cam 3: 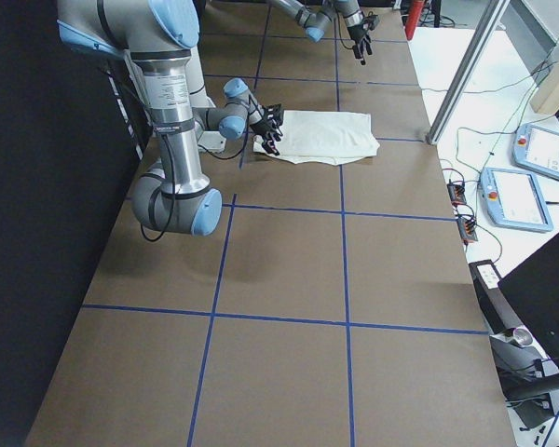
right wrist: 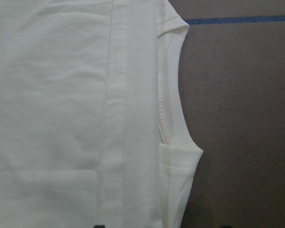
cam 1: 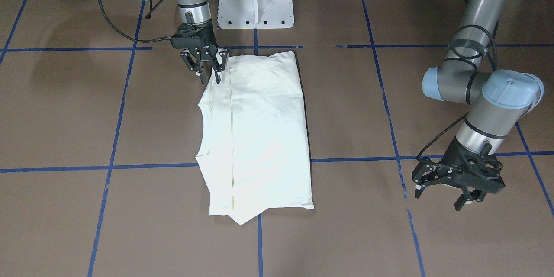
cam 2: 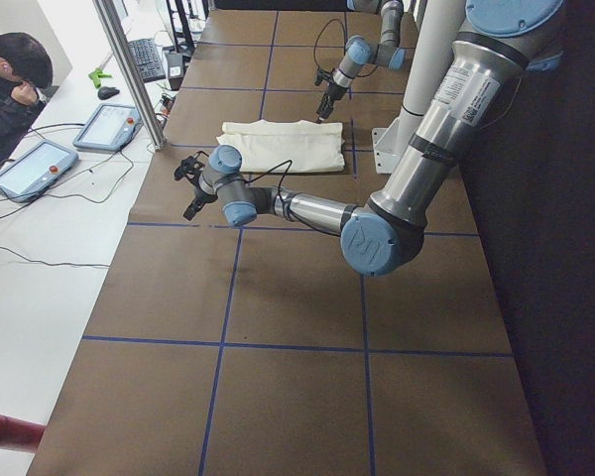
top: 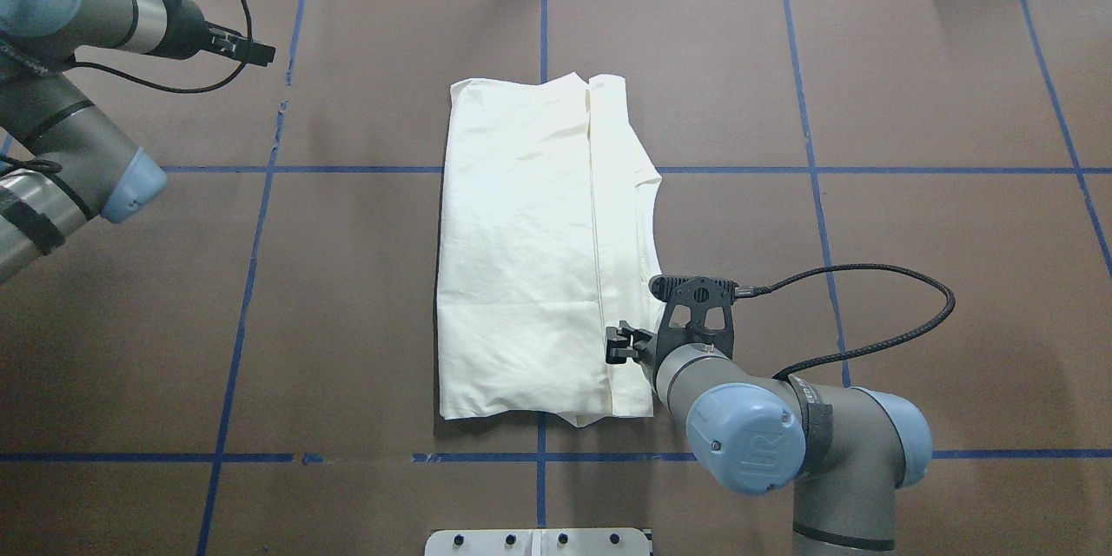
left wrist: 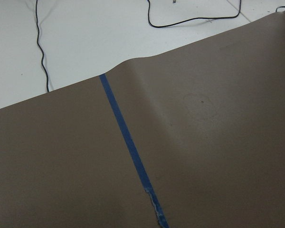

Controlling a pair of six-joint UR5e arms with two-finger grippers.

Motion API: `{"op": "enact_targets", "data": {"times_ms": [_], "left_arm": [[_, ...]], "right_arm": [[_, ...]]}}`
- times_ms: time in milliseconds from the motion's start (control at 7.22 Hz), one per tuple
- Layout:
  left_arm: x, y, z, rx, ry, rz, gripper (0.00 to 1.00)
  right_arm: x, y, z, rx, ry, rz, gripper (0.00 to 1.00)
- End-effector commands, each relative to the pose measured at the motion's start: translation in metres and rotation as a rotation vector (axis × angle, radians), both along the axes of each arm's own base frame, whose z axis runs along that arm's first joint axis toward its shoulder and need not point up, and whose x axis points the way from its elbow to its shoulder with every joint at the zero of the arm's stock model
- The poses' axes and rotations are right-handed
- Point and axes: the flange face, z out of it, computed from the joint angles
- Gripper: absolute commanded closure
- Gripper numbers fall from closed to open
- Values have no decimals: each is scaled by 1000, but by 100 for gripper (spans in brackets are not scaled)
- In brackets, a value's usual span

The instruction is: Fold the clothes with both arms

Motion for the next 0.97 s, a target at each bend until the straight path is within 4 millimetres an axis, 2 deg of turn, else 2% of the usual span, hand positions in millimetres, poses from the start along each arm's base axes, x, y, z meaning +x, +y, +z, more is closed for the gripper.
{"op": "enact_targets", "data": {"times_ms": [0,138,277,415,554,831], "left_arm": [[-11,22,5,0,13,19,0],[-12,22,7,-4,12,18,0],[-12,22,6,-7,15,15,0],[-11,22,5,-23,29,4,0],[-12,22,6,-29,31,1,0],[-14,25,14,-39,25,1,0]], "right_arm": [[-7,25,-19,77,163,-147,0],[-21,48,-31,170,195,-213,0],[-31,71,-29,229,223,-238,0],[-35,84,-24,257,243,-263,1],[-40,89,-21,278,263,-285,13],[-44,90,-17,304,289,-315,30]]}}
